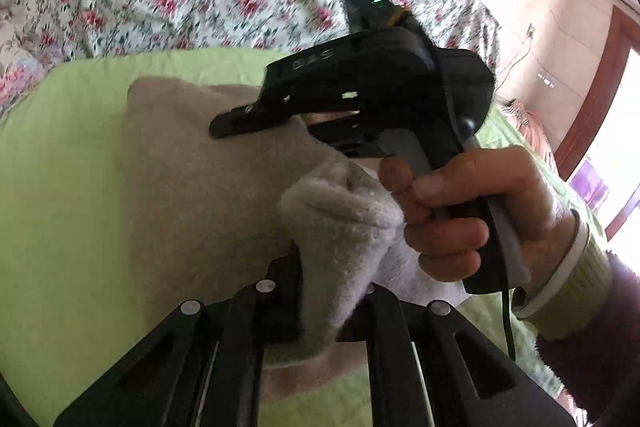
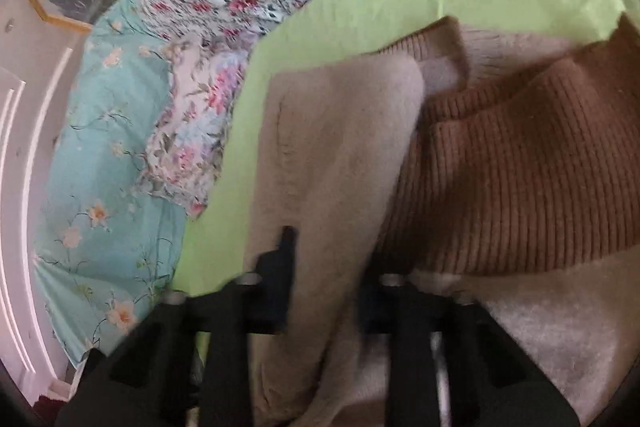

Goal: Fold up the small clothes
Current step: 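Fold the sweater over with the left gripper while the right gripper holds the fold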

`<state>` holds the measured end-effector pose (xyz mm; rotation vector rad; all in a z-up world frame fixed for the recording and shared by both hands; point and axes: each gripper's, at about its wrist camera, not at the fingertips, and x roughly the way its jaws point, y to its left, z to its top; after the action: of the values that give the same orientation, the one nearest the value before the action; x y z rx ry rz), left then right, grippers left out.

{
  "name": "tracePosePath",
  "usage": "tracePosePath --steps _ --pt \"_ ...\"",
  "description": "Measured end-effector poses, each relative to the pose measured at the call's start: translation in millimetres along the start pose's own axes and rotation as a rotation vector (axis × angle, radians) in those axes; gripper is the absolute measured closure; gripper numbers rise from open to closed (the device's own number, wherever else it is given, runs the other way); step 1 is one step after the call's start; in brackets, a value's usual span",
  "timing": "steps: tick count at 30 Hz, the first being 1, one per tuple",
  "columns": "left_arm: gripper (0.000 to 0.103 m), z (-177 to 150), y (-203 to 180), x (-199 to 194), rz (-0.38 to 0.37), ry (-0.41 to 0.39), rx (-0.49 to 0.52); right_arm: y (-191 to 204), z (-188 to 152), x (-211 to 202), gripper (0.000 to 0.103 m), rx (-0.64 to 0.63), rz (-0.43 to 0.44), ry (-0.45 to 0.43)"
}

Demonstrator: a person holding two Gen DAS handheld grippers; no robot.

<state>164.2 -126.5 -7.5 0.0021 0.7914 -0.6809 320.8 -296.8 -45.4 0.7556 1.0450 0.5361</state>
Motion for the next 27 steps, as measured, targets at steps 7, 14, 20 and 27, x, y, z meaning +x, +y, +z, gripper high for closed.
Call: tracePosePath --steps 7,14,20,27 --pt "0.094 20.4 -57.9 17.0 -0.159 -0.009 0.028 11.8 -12.2 -107.1 0.084 -0.148 -0.100 -0.199" --pt "0.094 -6.0 -87.2 91.8 -0.223 0.161 0.013 -77.3 -41.9 -122.4 0.085 -0.035 -0.310 -0.141" --pt "0.087 -3.1 -98.0 95.3 -0.243 0.158 0.052 -73.6 -41.0 -137.5 0.086 -0.088 -0.367 -0.178" --pt "0.046 -11.8 -91.2 67.5 -0.299 0.213 0.045 -81.6 -57.8 -144.7 0.077 -0.044 -0.417 -0.223"
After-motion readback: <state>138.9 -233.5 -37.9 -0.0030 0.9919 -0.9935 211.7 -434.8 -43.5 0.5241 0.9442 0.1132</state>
